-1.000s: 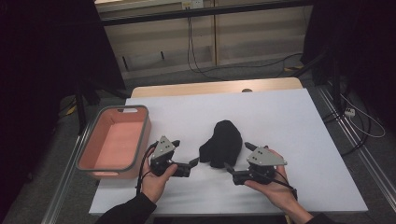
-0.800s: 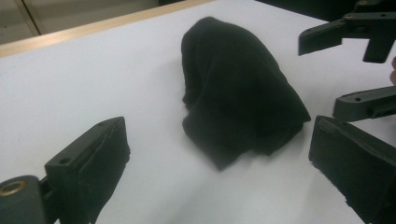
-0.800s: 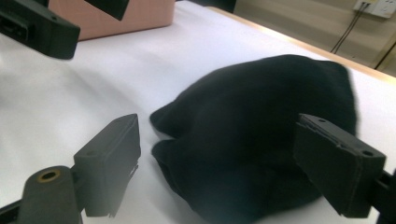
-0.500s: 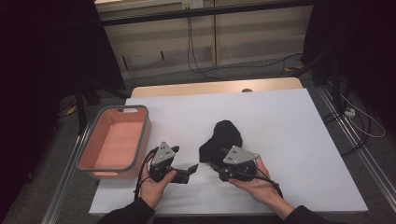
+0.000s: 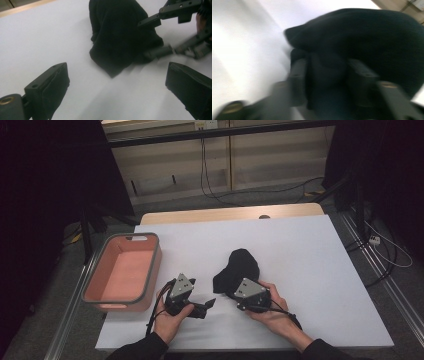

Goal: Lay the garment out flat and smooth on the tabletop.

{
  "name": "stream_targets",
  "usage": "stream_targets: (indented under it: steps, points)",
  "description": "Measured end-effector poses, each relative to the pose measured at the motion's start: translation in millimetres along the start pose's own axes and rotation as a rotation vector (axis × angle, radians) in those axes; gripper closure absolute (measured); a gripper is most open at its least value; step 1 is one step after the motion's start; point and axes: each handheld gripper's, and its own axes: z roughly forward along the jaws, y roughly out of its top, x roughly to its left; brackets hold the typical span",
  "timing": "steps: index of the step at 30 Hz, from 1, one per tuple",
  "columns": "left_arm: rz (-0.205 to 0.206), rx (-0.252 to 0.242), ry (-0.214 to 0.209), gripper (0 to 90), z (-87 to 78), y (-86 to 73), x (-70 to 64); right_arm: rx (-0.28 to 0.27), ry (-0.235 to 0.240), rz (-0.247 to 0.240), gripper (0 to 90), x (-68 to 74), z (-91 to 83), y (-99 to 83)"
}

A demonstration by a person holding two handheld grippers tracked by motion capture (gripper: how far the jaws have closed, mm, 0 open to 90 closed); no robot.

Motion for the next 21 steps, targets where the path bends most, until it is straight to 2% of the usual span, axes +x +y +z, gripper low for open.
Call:
stream_targets:
  steps: [2,5,7,10,15,17,21]
  points:
    - [-0.001,0.0,-0.001,5.1,2.0,-0.1,-0.8,-0.001,0.011,0.028,69.4,-5.8,-0.6,-1.4]
    - [0.008,-0.005,0.007,5.1,3.5,0.3,-1.5,-0.015,0.031,0.055,77.1,-9.4,-1.3,-1.6]
    - [0.006,-0.004,0.01,5.2,4.3,0.5,-0.7,-0.029,0.043,0.062,78.9,-10.7,-3.7,0.1]
    - [0.001,-0.026,0.015,5.0,5.7,1.1,1.2,-0.053,0.055,0.097,79.8,-15.2,-7.5,3.8]
    - [0.0,-0.064,0.003,5.0,7.9,2.4,1.9,-0.109,0.068,0.137,80.5,-22.8,-14.8,18.5]
    - [0.007,-0.059,0.012,5.0,8.0,3.6,0.9,-0.133,0.077,0.144,80.6,-24.1,-16.7,25.6]
    - [0.007,-0.049,0.004,5.3,6.4,7.0,2.3,-0.166,0.073,0.155,80.8,-26.4,-20.3,37.9]
